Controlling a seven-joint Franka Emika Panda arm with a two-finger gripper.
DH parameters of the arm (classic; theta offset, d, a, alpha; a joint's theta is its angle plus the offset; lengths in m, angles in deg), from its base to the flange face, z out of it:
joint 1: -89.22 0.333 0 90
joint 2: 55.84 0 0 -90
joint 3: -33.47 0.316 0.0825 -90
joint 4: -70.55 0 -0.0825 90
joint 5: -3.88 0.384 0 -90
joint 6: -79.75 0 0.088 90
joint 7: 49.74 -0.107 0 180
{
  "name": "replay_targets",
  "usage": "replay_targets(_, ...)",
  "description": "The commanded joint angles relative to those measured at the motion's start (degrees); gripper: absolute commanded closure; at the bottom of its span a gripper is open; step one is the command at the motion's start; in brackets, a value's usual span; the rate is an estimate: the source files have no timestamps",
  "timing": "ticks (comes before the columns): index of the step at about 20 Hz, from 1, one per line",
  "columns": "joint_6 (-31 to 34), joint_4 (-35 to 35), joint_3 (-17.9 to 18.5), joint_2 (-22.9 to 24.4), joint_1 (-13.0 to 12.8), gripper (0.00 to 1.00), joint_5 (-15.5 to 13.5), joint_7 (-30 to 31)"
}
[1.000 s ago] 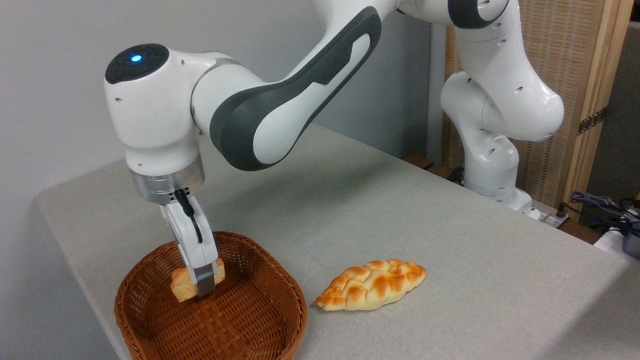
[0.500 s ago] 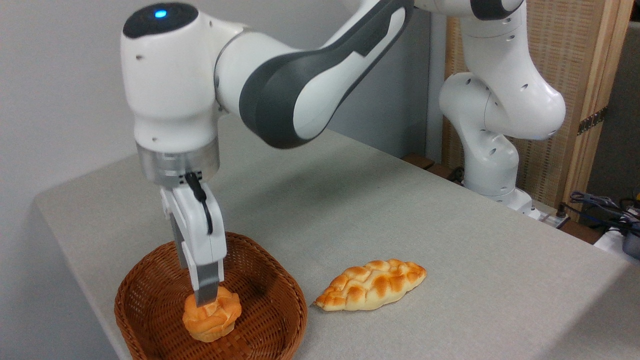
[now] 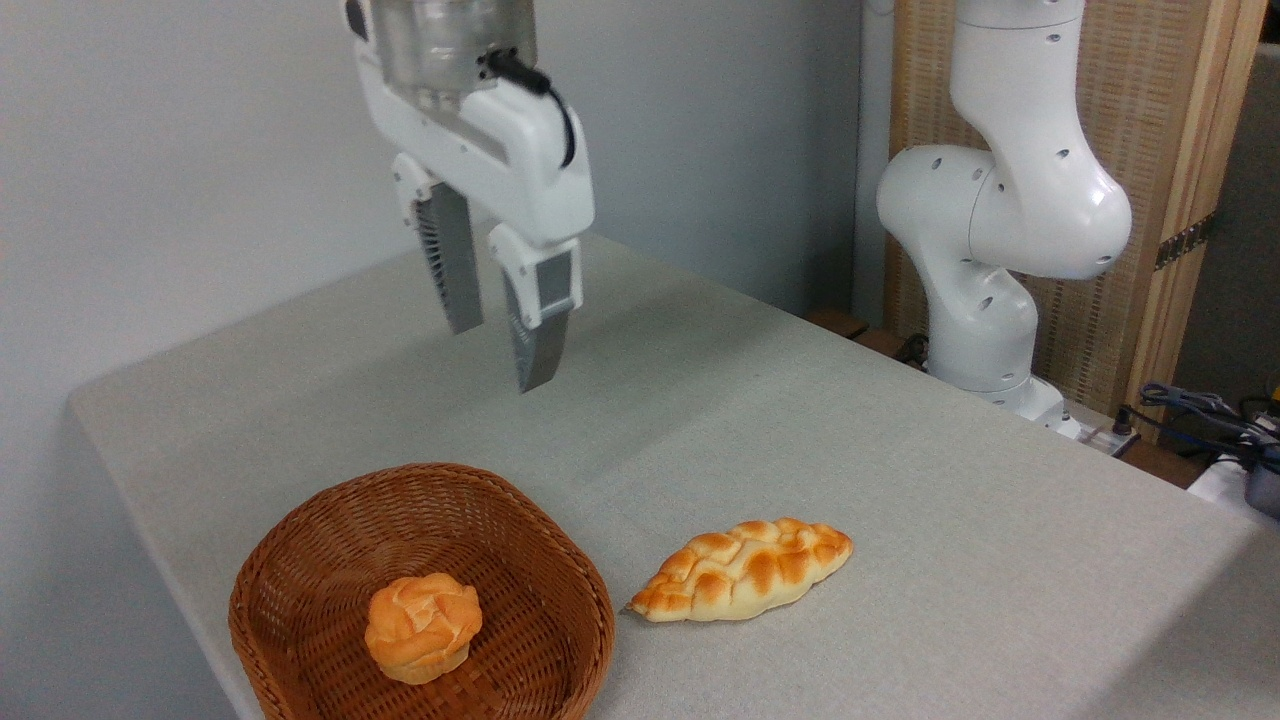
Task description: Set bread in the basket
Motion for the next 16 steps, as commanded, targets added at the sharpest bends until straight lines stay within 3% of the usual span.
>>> replay_targets(1, -0.35, 6.19, 0.61, 3.64, -6.56, 0.0, 7.35, 3.1)
replay_targets(5, -0.52, 5.76, 0.87, 3.55, -7.18, 0.0, 8.51, 5.48)
replay_targets(9, -0.44, 4.97, 3.85, 3.47, -7.36, 0.0, 8.42, 5.48)
replay_targets(13, -0.44, 3.21, 9.13, 3.11, -11.39, 0.0, 8.16, 5.39)
replay_targets(16, -0.35, 2.42, 9.05, 2.06, -11.66, 0.0, 7.9, 5.48)
